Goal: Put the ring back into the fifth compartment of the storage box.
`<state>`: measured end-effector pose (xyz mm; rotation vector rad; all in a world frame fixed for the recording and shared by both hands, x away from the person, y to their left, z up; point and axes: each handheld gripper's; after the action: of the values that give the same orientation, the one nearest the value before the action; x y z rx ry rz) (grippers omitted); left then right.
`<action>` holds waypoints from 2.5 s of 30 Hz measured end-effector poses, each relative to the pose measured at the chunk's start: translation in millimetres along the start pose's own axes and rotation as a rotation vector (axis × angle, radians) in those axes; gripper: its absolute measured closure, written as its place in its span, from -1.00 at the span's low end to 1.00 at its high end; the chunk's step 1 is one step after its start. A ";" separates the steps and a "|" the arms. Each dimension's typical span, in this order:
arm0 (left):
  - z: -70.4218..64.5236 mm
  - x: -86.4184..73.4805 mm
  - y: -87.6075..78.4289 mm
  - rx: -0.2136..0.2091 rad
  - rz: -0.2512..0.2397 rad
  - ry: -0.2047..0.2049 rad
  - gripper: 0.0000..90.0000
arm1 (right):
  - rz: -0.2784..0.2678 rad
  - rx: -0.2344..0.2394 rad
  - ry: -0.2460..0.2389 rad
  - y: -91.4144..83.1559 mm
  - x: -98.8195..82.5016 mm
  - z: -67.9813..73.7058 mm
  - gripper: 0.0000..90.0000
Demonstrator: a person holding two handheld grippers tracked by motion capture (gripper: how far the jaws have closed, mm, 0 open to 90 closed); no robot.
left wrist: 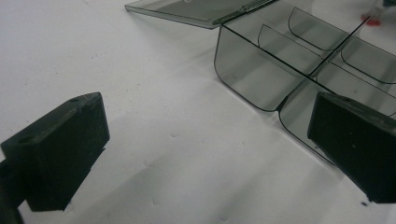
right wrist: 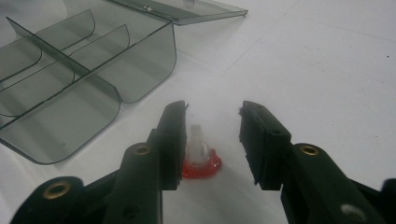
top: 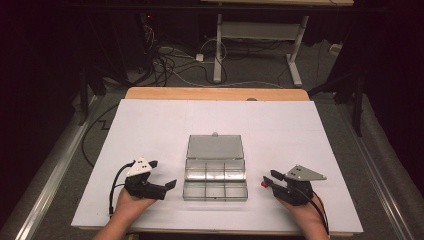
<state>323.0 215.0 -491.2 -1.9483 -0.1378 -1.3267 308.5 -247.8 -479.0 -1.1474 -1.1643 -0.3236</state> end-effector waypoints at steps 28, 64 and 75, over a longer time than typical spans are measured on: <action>-1.4 -1.3 -1.3 0.007 -0.017 0.006 -1.00 | 0.013 0.021 -0.006 -1.6 0.4 -1.7 0.80; -1.9 -0.9 -0.6 -0.004 -0.007 0.014 -1.00 | 0.033 0.102 -0.020 0.3 -0.2 0.2 0.93; -2.5 -1.4 -1.3 -0.005 -0.013 0.020 -1.00 | 0.030 0.108 -0.008 0.8 0.0 -2.8 0.94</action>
<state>319.9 214.8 -491.3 -1.9408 -0.1380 -1.3563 310.6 -249.8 -479.3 -1.0713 -1.1572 -0.2305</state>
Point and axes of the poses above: each handheld gripper's, and its own axes: y roughly forward along the jaws, x roughly out of its top, z roughly to its left, and after that the axes turned 5 degrees about -x, right-handed
